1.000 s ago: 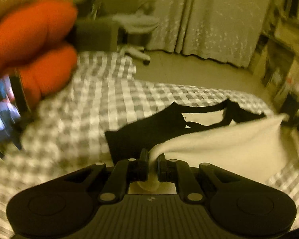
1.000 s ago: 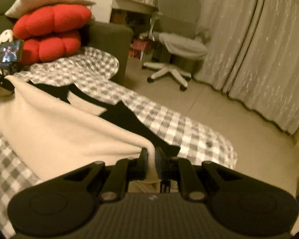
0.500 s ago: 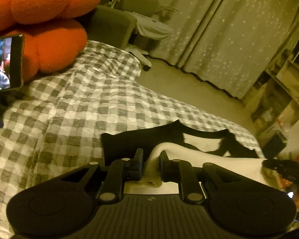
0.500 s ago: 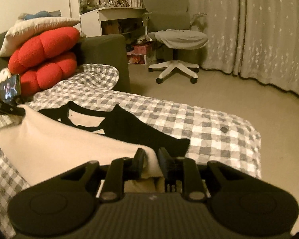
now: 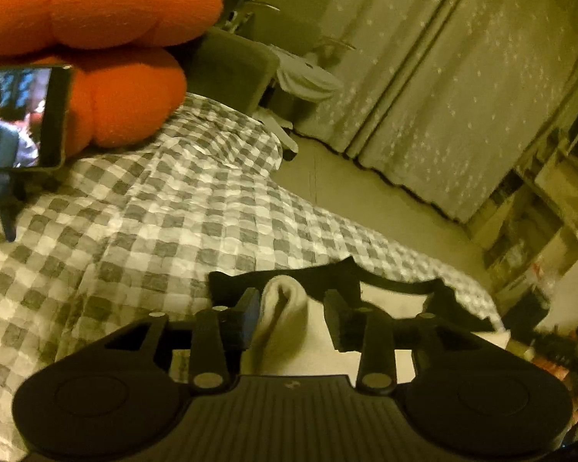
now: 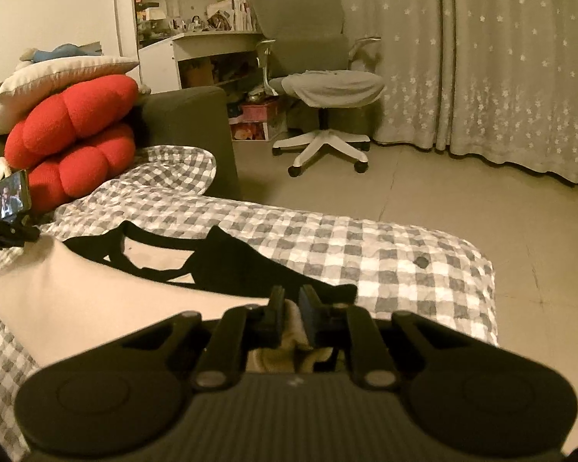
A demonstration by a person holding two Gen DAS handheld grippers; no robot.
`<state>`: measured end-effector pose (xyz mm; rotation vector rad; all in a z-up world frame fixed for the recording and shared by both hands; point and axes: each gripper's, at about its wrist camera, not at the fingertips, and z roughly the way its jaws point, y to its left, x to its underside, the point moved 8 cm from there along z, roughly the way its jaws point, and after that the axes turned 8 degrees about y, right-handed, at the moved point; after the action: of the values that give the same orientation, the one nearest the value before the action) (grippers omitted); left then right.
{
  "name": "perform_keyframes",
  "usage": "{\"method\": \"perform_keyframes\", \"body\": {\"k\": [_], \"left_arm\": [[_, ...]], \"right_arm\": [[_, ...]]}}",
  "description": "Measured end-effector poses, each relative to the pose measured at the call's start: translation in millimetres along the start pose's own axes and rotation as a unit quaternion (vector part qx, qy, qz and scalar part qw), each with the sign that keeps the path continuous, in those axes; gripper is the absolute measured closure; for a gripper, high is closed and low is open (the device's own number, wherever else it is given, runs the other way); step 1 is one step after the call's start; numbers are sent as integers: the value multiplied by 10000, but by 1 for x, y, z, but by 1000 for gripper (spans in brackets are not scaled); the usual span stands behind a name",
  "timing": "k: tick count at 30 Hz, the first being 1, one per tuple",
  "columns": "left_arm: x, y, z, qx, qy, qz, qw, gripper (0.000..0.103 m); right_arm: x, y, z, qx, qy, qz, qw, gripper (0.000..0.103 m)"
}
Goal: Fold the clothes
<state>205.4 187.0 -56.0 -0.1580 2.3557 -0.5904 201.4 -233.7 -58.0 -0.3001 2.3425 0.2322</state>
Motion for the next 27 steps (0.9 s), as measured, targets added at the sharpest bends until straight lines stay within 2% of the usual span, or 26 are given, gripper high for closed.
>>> {"method": "perform_keyframes", "body": {"k": [6,9,11,19,20,21,23,25,27], "left_arm": [[2,6,-7,-63,-60,-79,9999,61],[1,10,-11,36,-104,-204,9997,61],[2,8,-10,81,-74,-226,9997,60],[5,-2,-1,175,73,-168,9997,61],[5,-3,0,174,82,-154,9997,63],[5,-5,1,173,90,-141,9997,79],[5,-7,2,172,107,-114,9997,94],[6,-10,4,170,124,-87,9997,97],[6,-12,6,168,141,-60,9997,98]], "right_arm": [[1,-1,-3,-22,-29,107,9999,90],[2,-7,-6,-31,-35,221,9997,84],[3,-11,-8,-46,-38,296,9995,76],[5,-26,-7,-617,102,969,9933,74],[6,-26,-5,-650,137,975,9930,73],[7,-26,-2,-682,179,979,9927,72],[8,-25,2,-743,255,977,9921,73],[7,-21,3,-775,267,887,9927,82],[6,-18,0,-830,234,816,9929,83]]}}
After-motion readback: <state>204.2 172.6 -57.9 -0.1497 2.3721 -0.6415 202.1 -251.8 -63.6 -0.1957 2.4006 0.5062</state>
